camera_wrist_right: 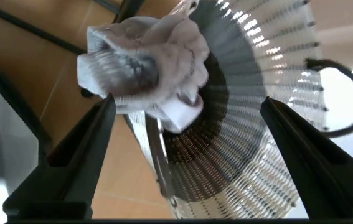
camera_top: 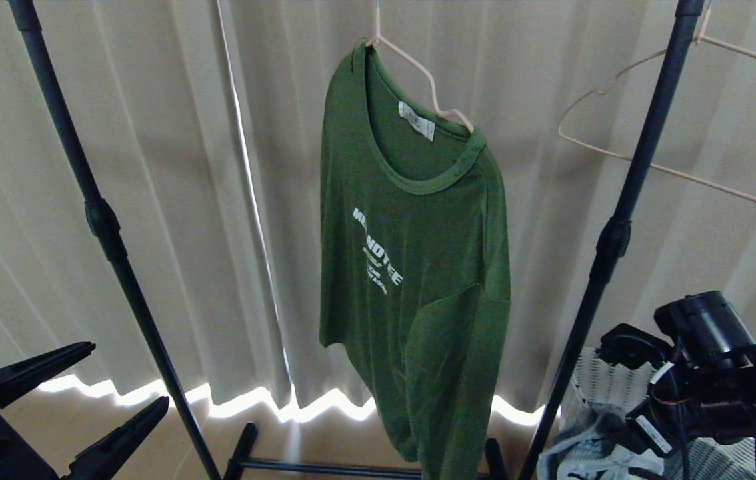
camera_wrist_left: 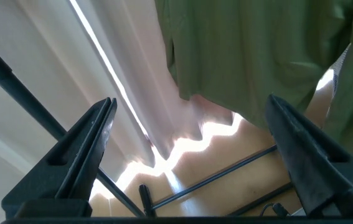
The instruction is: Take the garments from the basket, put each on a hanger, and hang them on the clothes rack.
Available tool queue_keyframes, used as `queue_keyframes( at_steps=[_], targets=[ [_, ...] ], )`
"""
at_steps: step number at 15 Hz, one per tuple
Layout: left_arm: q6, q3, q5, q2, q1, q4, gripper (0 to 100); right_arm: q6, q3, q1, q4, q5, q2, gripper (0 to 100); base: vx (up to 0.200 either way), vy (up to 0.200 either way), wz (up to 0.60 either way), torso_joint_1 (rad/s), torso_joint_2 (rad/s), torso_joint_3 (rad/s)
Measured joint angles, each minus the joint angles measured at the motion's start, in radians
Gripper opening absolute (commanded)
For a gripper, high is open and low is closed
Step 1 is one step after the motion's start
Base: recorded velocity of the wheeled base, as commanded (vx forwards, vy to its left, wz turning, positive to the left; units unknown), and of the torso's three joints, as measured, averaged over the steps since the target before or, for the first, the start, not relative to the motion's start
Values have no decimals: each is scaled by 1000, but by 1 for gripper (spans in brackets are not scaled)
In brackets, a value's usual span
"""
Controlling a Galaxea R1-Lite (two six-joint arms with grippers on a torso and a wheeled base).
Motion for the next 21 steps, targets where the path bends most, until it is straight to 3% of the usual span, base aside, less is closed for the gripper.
queue_keyframes(
  at_steps=[5, 6, 14, 21],
  targets=[
    [0, 2, 0, 0, 0, 1, 100, 10, -60, -6, 0, -87, 130, 100, 0, 0, 0, 0, 0, 0],
    [0, 2, 0, 0, 0, 1, 100, 10, -64, -8, -1, -88, 144, 0, 0, 0, 0, 0, 0, 0],
    [0, 4, 0, 2, 0, 2, 100, 31, -42, -6, -1, -83, 139, 0, 0, 0, 0, 0, 0, 0],
    [-1, -1, 1, 5, 3, 2, 100, 108, 80, 78, -43, -62, -219, 0, -29, 0, 0, 1, 0, 0]
  ],
)
